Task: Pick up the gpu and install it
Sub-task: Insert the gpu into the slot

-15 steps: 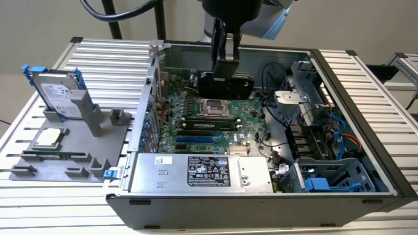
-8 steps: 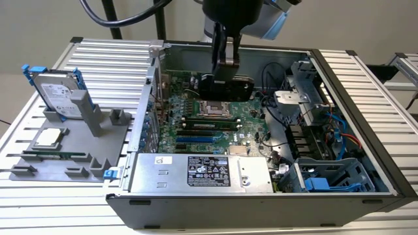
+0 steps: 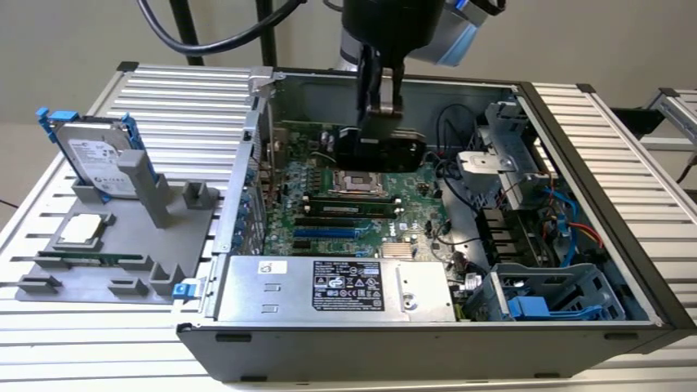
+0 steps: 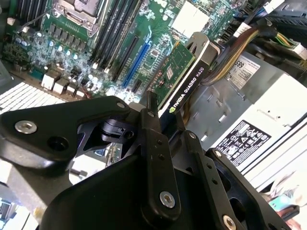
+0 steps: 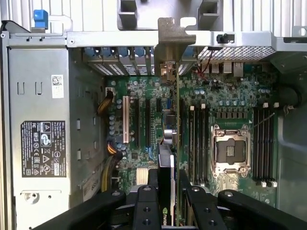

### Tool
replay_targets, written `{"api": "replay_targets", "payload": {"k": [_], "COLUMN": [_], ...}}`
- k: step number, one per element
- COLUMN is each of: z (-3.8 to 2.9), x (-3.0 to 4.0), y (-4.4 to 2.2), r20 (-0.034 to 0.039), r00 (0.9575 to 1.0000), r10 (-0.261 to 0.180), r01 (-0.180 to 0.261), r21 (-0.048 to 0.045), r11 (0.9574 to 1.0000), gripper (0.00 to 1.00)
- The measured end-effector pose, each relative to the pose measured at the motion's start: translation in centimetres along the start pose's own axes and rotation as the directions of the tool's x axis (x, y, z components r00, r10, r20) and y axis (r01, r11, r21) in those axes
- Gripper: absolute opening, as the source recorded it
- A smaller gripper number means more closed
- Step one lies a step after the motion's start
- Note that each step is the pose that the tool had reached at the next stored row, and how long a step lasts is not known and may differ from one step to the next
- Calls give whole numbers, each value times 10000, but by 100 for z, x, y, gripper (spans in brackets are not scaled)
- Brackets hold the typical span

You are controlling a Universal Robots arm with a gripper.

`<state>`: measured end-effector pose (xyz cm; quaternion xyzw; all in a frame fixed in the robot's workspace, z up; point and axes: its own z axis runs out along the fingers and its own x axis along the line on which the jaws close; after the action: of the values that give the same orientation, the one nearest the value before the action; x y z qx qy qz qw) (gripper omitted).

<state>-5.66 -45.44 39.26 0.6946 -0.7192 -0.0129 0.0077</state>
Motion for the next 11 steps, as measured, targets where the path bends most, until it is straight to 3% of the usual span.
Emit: {"api": "replay_targets", "payload": {"k": [11], "z": [31], "x": [-4], "y": [-113], "r20": [1], "r00": [10000], "r10": [1], "r01": [-1], "r21": [12], "r11": [10000], "gripper": [0]}}
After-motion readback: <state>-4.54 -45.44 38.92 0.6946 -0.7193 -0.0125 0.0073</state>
